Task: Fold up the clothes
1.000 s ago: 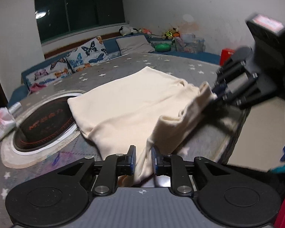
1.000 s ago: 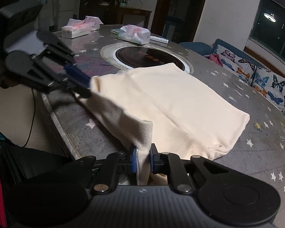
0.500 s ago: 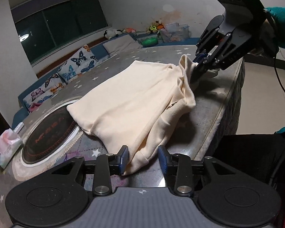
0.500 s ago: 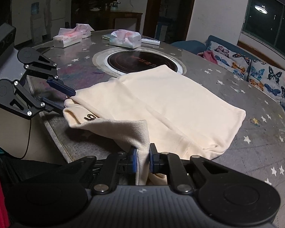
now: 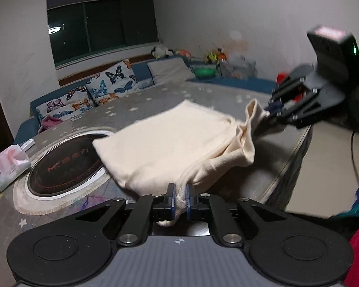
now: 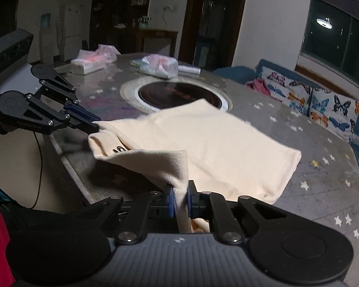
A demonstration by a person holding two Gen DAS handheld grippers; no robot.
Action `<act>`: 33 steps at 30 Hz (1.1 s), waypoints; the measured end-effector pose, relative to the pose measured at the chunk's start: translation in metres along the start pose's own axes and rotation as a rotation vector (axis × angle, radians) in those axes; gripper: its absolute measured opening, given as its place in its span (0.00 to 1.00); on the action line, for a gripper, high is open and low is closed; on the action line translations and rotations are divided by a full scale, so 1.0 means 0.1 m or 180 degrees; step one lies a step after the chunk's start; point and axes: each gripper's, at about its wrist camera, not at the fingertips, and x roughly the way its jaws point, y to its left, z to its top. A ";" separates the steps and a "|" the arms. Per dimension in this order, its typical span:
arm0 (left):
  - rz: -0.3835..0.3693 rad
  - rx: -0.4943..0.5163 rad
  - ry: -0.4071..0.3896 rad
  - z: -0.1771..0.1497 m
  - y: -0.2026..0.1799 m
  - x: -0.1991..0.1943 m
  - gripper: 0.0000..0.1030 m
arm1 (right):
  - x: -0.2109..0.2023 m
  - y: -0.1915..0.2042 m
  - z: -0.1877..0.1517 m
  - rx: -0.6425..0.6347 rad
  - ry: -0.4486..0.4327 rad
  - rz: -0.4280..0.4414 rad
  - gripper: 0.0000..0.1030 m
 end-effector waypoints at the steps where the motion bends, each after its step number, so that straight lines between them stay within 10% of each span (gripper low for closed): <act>1: -0.0008 -0.0039 -0.0016 0.01 -0.01 -0.05 0.08 | -0.04 0.01 0.00 -0.0008 -0.0022 0.0012 0.09; 13: -0.0165 -0.0430 -0.0134 0.16 -0.04 -0.51 0.08 | -0.72 0.22 0.12 -0.0126 -0.0146 0.0153 0.08; 33: 0.0301 -0.0719 0.0036 0.58 0.88 0.88 0.08 | 0.54 -0.75 0.58 0.0232 0.0110 -0.0126 0.09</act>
